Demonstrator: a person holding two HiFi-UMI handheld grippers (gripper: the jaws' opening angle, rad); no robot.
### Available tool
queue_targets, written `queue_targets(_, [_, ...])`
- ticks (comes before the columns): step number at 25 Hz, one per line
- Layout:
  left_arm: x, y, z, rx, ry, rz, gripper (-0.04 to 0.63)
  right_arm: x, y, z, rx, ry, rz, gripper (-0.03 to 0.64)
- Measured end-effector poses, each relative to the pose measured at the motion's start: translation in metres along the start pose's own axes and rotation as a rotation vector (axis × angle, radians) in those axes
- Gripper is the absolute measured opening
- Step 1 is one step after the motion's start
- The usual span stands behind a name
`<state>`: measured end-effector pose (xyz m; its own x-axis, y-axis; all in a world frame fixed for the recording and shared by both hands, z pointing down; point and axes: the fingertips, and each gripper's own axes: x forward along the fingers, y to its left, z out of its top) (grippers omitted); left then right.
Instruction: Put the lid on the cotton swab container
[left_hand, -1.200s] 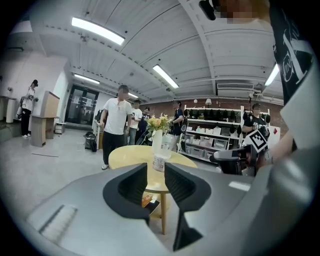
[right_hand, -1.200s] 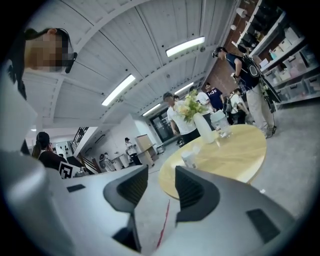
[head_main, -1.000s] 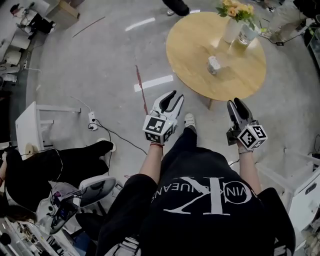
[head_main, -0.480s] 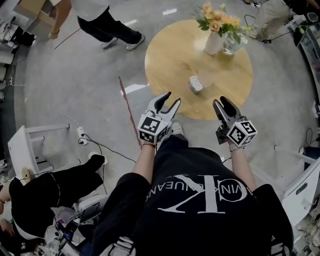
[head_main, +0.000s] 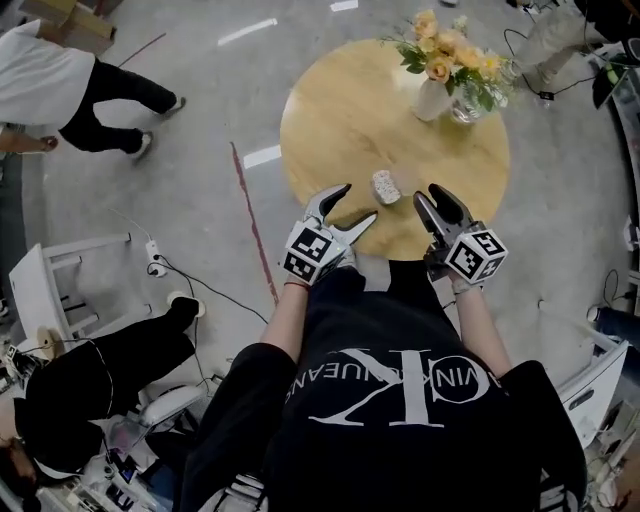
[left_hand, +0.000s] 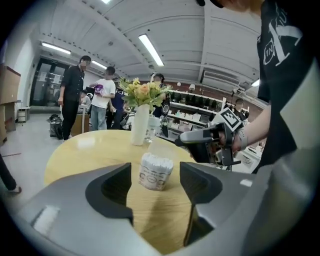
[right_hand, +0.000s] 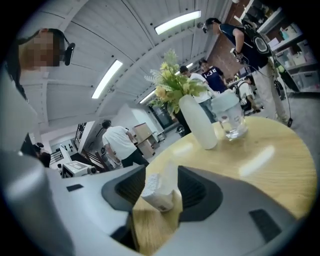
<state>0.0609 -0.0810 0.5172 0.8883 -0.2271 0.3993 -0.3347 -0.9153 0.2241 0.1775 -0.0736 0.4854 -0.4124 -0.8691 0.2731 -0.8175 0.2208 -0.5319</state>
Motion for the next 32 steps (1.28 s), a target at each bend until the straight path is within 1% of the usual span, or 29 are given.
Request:
queue_targets(3, [0.015,0.002,-0.009,0.018,0.064,0.029,0.314,0.019,-0.009,-0.002,0.008,0.075,0.071,0.168])
queue_targets(6, [0.031,0.002,-0.015,0.027,0.101,0.061,0.331,0.032,-0.02,-0.004,0.002,0.146,0.138,0.17])
queue_targets(9, [0.046,0.004,-0.022,0.03,0.136,0.099,0.345,0.044,-0.029,-0.003,0.023,0.194,0.199,0.17])
queue_targets(12, [0.055,0.006,-0.029,0.029,0.159,0.132,0.354,0.051,-0.027,-0.002,0.053,0.236,0.269,0.17])
queue_targets(15, [0.063,0.006,-0.034,0.052,0.189,0.156,0.356,0.053,-0.022,-0.005,0.075,0.276,0.328,0.17])
queue_targets(23, [0.076,0.006,-0.039,0.06,0.188,0.158,0.364,0.053,-0.01,-0.004,0.077,0.323,0.421,0.169])
queue_targets(28, [0.079,0.007,-0.038,0.075,0.187,0.17,0.362,0.052,-0.001,0.003,0.085,0.313,0.464,0.169])
queue_targets(32, [0.08,0.005,-0.039,0.069,0.178,0.193,0.362,0.051,0.011,0.006,0.101,0.315,0.5,0.169])
